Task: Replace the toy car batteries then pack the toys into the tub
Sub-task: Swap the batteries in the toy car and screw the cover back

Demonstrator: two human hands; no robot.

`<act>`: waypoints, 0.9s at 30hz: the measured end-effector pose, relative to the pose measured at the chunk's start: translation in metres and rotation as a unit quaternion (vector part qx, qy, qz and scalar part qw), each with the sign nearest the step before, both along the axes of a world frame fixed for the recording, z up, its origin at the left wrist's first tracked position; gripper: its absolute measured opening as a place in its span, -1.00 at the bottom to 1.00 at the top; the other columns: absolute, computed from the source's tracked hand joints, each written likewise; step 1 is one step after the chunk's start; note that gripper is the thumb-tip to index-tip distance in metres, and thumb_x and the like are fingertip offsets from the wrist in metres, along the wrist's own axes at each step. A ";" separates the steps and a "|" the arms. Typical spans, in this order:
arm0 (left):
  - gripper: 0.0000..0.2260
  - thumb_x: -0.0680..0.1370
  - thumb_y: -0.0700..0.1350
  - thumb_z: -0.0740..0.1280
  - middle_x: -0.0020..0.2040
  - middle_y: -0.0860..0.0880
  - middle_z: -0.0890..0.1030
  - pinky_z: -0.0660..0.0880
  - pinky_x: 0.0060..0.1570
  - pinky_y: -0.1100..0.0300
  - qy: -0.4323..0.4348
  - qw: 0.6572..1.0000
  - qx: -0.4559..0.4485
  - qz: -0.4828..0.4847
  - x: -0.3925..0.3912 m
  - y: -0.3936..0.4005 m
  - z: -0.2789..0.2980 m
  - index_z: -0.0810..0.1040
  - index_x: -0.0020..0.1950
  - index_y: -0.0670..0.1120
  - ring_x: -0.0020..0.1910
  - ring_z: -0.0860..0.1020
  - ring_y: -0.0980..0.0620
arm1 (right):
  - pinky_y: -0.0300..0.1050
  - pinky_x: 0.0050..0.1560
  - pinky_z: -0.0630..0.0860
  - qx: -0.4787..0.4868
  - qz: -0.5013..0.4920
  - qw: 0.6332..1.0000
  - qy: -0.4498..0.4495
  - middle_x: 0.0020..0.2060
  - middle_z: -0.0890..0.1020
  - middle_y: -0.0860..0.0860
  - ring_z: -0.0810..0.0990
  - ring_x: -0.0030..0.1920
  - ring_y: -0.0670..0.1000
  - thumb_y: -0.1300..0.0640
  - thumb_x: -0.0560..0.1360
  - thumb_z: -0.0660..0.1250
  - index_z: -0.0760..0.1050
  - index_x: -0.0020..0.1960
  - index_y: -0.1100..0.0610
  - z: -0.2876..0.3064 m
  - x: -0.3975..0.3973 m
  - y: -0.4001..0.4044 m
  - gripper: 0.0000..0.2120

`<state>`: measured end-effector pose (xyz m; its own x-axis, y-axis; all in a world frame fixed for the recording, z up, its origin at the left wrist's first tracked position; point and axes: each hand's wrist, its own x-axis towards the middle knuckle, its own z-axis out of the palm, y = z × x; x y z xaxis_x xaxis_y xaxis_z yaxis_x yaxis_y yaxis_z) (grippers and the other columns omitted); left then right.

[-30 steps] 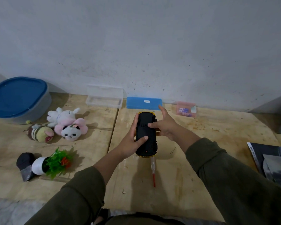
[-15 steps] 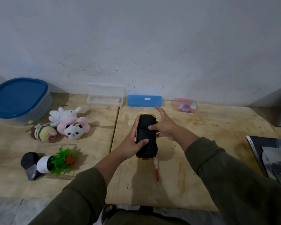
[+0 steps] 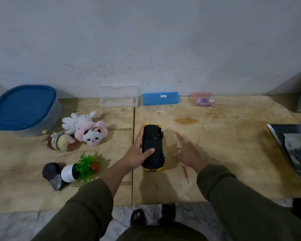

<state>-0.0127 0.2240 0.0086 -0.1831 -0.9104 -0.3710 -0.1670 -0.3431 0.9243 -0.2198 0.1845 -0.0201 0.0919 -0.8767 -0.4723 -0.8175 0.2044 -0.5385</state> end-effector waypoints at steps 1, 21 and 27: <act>-0.21 0.56 -0.10 0.33 0.43 0.11 0.27 0.45 0.28 0.01 0.003 1.000 0.006 -0.001 0.005 0.003 -0.001 -0.18 0.47 0.35 0.36 0.36 0.04 | 0.01 0.17 0.45 -0.010 0.015 0.999 0.026 0.35 0.30 0.21 0.45 0.21 0.18 0.17 0.56 0.23 -0.15 0.48 -0.27 -0.008 0.001 0.007 -0.27; -0.21 0.56 -0.15 0.33 0.49 0.05 0.24 0.45 0.26 0.04 0.049 0.999 0.006 -0.007 0.022 0.006 0.005 -0.16 0.50 0.29 0.37 0.38 -0.01 | -0.02 0.06 0.60 -0.188 -0.281 0.892 -0.301 0.16 0.43 0.04 0.66 -0.14 -0.02 0.36 0.53 0.25 0.00 0.51 -0.10 0.097 0.065 -0.015 -0.27; -0.21 0.56 -0.15 0.33 0.50 0.05 0.25 0.44 0.29 -0.08 0.047 0.999 0.007 -0.013 0.023 0.004 0.005 -0.16 0.49 0.33 0.38 0.39 -0.04 | -0.13 -0.01 0.60 -0.198 -0.276 0.897 -0.283 0.12 0.41 0.01 0.64 -0.15 -0.05 0.36 0.54 0.24 0.03 0.51 -0.08 0.099 0.066 -0.015 -0.30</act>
